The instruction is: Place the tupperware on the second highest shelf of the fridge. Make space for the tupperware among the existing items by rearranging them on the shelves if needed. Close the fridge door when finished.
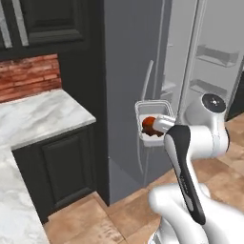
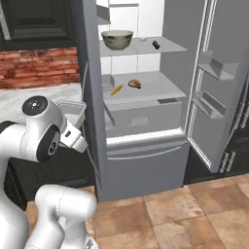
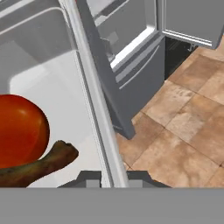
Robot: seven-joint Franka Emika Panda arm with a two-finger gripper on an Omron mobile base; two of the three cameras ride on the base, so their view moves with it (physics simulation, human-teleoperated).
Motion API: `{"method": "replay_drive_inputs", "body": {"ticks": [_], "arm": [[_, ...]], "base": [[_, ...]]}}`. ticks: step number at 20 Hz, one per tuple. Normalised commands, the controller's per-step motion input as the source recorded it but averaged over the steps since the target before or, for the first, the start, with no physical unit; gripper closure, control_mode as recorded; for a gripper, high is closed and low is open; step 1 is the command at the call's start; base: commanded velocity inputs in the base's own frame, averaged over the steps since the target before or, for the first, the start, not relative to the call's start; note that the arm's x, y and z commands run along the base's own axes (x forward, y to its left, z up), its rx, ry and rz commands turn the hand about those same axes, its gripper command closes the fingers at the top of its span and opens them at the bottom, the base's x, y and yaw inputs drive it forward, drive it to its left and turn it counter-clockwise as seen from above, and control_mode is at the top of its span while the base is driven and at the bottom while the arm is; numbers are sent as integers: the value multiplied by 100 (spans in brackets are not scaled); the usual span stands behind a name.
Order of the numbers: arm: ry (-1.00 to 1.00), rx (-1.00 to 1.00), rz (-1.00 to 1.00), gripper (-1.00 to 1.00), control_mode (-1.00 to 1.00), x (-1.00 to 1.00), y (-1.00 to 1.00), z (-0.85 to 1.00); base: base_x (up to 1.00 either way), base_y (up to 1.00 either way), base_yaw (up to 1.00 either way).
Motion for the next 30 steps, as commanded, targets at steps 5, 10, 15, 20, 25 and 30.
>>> {"method": "replay_drive_inputs", "body": {"ticks": [5, 10, 15, 20, 25, 30], "arm": [[0, 0, 0, 100, 100, 0, 0, 0], [0, 0, 0, 100, 100, 0, 0, 0], [0, 0, 0, 100, 100, 0, 0, 0], [0, 0, 0, 100, 100, 0, 0, 0], [0, 0, 0, 100, 100, 0, 0, 0], [0, 0, 0, 100, 100, 0, 0, 0]], "base": [[15, -71, -36], [36, -71, -21], [64, -59, 5], [82, -25, 11], [77, 15, 20], [74, 10, 41]]}}
